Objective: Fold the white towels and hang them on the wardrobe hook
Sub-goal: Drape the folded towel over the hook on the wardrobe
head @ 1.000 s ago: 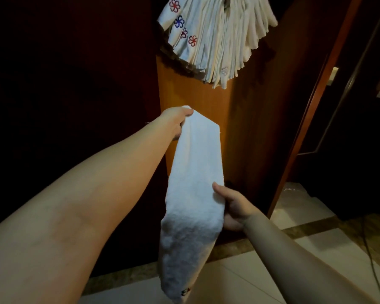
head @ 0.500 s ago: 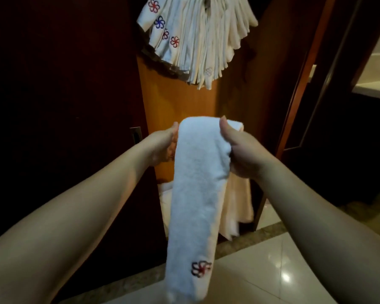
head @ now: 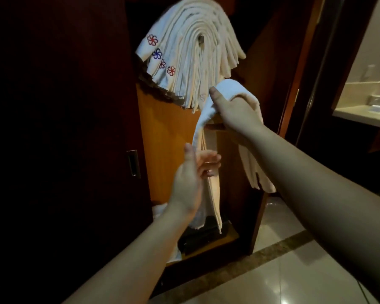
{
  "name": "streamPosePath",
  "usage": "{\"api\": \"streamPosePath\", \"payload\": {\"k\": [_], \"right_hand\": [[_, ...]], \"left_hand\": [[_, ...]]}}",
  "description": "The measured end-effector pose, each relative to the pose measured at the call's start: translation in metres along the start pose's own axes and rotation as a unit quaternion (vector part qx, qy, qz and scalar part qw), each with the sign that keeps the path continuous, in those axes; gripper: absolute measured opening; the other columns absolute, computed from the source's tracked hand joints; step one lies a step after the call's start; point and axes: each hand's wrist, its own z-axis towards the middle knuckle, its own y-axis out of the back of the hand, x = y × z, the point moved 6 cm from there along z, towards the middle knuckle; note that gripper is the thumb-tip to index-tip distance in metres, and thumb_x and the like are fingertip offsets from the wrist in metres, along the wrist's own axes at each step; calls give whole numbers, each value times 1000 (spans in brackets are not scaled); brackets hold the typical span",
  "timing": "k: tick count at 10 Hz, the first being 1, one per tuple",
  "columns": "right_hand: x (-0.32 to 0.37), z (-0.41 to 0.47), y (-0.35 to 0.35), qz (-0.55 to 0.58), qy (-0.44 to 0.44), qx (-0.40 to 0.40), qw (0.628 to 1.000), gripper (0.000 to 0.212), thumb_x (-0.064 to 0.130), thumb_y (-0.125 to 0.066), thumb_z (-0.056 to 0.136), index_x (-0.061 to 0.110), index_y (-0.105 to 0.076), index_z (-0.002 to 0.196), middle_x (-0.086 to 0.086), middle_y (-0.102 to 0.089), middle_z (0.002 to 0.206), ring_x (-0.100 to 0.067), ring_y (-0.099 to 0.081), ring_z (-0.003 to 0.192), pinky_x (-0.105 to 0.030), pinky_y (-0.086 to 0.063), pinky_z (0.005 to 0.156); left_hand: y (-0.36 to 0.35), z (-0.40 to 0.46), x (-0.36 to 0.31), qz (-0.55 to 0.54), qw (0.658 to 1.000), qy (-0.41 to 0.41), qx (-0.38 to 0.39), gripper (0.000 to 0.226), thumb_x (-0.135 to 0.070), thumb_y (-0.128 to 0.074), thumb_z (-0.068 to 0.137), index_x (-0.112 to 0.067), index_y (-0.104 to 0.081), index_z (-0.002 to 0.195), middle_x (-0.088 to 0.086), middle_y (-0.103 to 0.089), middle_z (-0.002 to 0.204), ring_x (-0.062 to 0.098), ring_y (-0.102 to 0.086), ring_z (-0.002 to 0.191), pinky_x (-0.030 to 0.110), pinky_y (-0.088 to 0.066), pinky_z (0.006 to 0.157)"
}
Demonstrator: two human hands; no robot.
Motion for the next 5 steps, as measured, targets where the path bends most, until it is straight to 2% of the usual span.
{"api": "streamPosePath", "payload": {"k": [1,2,3,4,5], "right_hand": [[14,12,-6,20,-9,-12,1000,56,58,-51,97,6,-69,89,-8,-71,91,-22,-70,90,-45,-60,84],[27,18,-4,87,-24,-38,995,53,52,-52,100,1,-66,99,-5,-67,87,-15,-68,79,-23,-56,57],[32,27,-2,123,-24,-44,991,47,52,-50,100,6,-54,110,-1,-60,93,-10,-61,77,-16,-49,45],[36,28,2,146,-38,-78,985,72,70,-48,90,5,-56,122,-4,-61,105,-20,-63,97,-31,-60,71],[27,30,22,105,-32,-116,987,85,74,-43,86,4,-59,131,-7,-66,113,-25,-63,107,-49,-54,96]], "left_hand": [[-22,19,21,13,998,37,49,115,-96,-15,62,-28,-39,151,-1,-38,158,16,-33,146,44,-22,121],[-36,41,28,-13,995,77,66,140,-110,-19,40,-33,-21,157,-6,-21,165,17,-16,152,51,-11,124],[-39,67,23,-65,993,88,32,143,-108,-25,43,-20,-31,155,6,-40,157,23,-35,146,46,-27,121],[-35,92,37,-63,989,113,65,89,-74,-14,93,-11,-41,150,19,-57,139,39,-45,136,19,-45,100],[-34,106,32,-348,902,68,248,45,-9,-23,110,23,-28,142,44,-45,134,25,-42,142,26,-40,105]]}}
